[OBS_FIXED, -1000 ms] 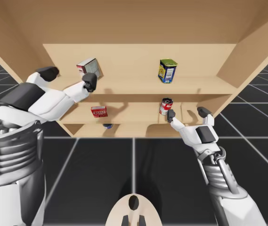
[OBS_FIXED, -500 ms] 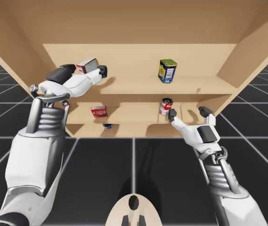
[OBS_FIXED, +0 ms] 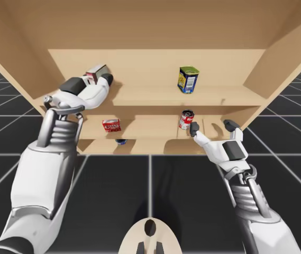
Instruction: Retrieve the pudding box from the shelves.
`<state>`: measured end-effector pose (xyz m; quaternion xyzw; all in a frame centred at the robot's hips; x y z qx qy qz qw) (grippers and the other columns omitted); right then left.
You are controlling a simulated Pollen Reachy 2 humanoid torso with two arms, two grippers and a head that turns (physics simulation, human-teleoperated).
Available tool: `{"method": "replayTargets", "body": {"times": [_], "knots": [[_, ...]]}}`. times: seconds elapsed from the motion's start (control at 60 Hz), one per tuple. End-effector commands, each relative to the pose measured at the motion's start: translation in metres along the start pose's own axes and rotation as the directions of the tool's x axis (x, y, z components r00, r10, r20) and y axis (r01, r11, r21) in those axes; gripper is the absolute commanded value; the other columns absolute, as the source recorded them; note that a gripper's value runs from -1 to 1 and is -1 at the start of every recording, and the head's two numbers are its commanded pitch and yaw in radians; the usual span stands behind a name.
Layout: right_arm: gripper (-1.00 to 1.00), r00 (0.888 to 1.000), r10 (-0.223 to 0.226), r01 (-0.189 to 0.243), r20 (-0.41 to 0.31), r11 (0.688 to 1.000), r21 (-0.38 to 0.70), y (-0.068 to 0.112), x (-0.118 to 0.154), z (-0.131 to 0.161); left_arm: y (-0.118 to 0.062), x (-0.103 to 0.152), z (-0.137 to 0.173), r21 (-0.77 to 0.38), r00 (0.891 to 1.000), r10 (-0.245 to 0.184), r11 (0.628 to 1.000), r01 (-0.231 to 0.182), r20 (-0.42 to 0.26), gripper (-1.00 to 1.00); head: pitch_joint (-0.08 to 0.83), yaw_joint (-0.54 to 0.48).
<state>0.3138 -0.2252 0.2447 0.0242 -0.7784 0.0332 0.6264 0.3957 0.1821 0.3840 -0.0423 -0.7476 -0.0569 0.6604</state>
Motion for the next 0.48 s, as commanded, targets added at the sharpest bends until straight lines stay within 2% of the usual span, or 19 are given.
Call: {"method": "replayTargets", "body": {"times": [0.017,0.183,0.283,0.367,0.4,0.483], "knots": [[-1.00,1.000,-0.011,0.011,0.000,1.000,-0.001,0.001,-0.001,0.000,-0.001,0.027,0.015,0.008,0.996,-0.027,1.000,0.026,0.084,1.00,0.179,0.26],[-1.00,1.000,-0.008,0.008,0.002,1.000,-0.002,0.001,-0.001,0.000,-0.002,0.043,0.047,-0.006,0.992,-0.046,0.999,0.047,0.118,1.00,0.175,0.25],[-1.00,1.000,-0.006,0.006,0.002,1.000,-0.003,0.001,-0.001,0.000,-0.004,0.044,0.068,-0.003,0.991,-0.073,0.997,0.074,0.115,1.00,0.174,0.25],[-1.00,1.000,-0.008,0.008,0.003,1.000,-0.002,0.001,-0.001,-0.001,-0.005,0.041,0.091,-0.014,0.990,-0.078,0.997,0.080,0.116,1.00,0.174,0.25],[-1.00,1.000,-0.012,0.012,0.006,1.000,0.003,0.002,-0.001,-0.001,-0.006,0.039,0.101,-0.015,0.989,-0.094,0.995,0.097,0.115,1.00,0.175,0.25],[-1.00,0.998,-0.055,0.055,0.005,0.998,0.027,0.002,0.002,0.001,-0.007,0.036,0.124,-0.026,0.987,-0.108,0.993,0.112,0.121,1.00,0.178,0.25]]}}
